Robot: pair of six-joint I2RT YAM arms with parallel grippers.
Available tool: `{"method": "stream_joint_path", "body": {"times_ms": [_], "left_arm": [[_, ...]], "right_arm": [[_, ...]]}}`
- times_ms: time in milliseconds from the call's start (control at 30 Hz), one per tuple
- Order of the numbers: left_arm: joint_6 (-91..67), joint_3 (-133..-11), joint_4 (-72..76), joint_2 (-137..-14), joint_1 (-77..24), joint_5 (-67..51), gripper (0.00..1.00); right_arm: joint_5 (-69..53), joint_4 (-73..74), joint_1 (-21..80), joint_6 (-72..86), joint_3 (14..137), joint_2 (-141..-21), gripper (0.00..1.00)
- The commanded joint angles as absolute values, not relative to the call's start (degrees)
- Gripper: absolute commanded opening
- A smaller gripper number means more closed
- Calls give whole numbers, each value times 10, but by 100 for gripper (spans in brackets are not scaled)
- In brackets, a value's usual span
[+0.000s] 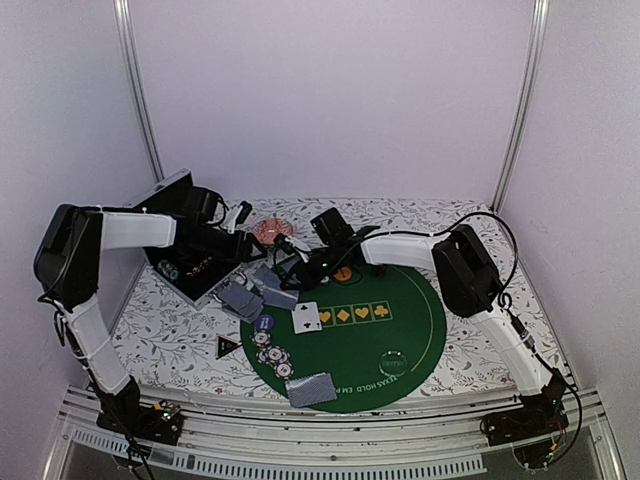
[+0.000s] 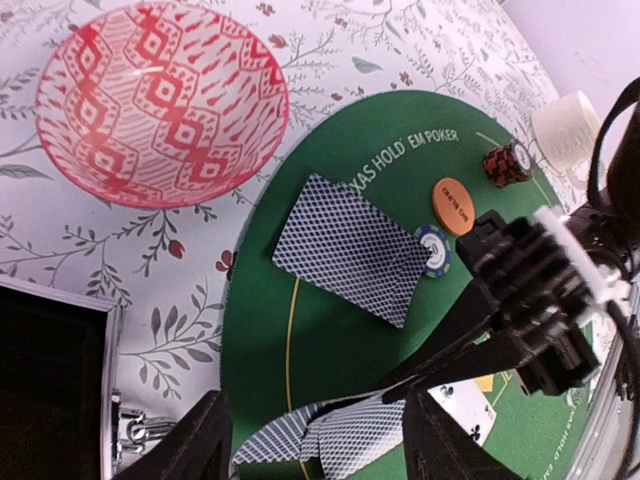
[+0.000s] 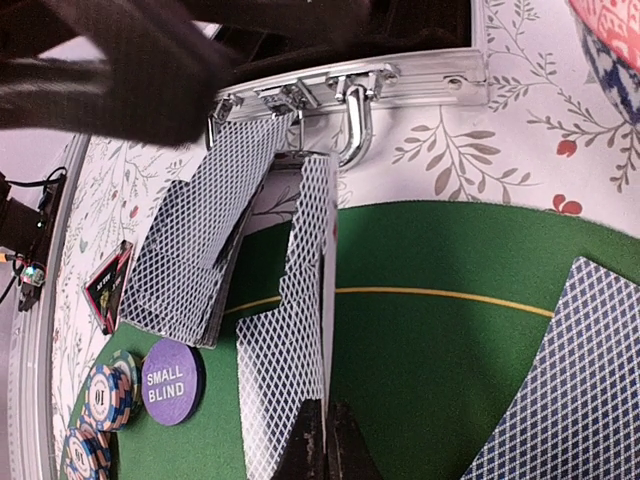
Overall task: Distribute texas hold em gaming equipment
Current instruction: Pick up the poker card from the poker table mat, then place the poker card in the face-down deck piles.
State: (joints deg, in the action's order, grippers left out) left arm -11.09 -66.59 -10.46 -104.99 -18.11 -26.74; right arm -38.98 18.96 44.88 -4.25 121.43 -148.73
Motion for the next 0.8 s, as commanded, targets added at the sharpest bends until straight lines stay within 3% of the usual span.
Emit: {"method": "stream_joint_path", "body": {"times_ms": [0,333,767], "left_arm": [[-118,-669,-104,-980,-173,-264,60],[-98,-676,-135,-831,-159,-204,64],[-69,-623,-170,-732,-153,-187,67]], "right_arm": [[-359,174,437,-5,1227,-1451,1],[-376,137,438,131,1219,-1399,1],[-391,45,500,316,1219,-1473,1]]}}
